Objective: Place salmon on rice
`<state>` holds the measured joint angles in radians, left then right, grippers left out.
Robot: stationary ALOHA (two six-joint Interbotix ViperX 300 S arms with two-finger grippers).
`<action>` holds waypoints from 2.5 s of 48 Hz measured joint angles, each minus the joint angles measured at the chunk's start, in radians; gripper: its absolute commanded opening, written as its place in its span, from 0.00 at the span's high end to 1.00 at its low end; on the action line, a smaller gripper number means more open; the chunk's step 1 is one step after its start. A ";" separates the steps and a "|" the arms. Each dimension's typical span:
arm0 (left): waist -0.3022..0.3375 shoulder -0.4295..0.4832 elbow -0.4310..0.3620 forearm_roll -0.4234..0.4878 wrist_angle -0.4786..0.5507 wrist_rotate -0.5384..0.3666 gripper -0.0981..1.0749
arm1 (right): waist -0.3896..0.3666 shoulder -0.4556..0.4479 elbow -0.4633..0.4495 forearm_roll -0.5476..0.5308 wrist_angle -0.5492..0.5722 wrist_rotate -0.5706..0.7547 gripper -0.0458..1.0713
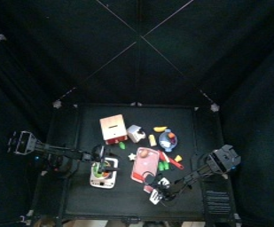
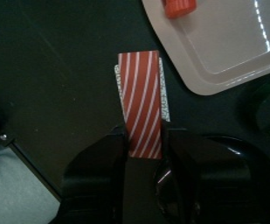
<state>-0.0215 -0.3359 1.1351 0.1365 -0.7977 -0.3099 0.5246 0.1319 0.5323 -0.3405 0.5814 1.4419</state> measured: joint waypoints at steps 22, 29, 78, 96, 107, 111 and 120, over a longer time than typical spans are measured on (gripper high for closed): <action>-0.002 0.000 0.002 0.000 -0.002 0.002 0.04 | -0.003 0.000 -0.002 0.032 0.008 -0.003 0.31; 0.000 0.000 0.002 0.000 0.000 0.002 0.04 | -0.003 0.000 -0.003 0.034 0.017 -0.002 0.28; 0.000 0.000 0.002 -0.002 0.000 0.002 0.04 | -0.005 -0.035 -0.051 -0.012 0.137 0.000 0.44; 0.000 -0.002 0.003 -0.002 0.000 0.002 0.04 | -0.008 -0.009 -0.051 -0.009 0.135 -0.002 0.56; 0.000 0.000 0.005 -0.002 0.000 0.000 0.04 | -0.017 0.017 -0.055 0.008 0.135 -0.005 0.56; 0.000 0.000 0.005 -0.002 0.000 0.000 0.04 | -0.018 0.017 -0.057 0.011 0.135 -0.005 0.56; 0.000 -0.002 0.005 -0.002 0.000 0.000 0.04 | -0.018 0.011 -0.058 0.002 0.146 -0.002 0.56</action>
<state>-0.0215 -0.3375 1.1397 0.1350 -0.7977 -0.3099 0.5062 0.1427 0.4740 -0.3390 0.7271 1.4404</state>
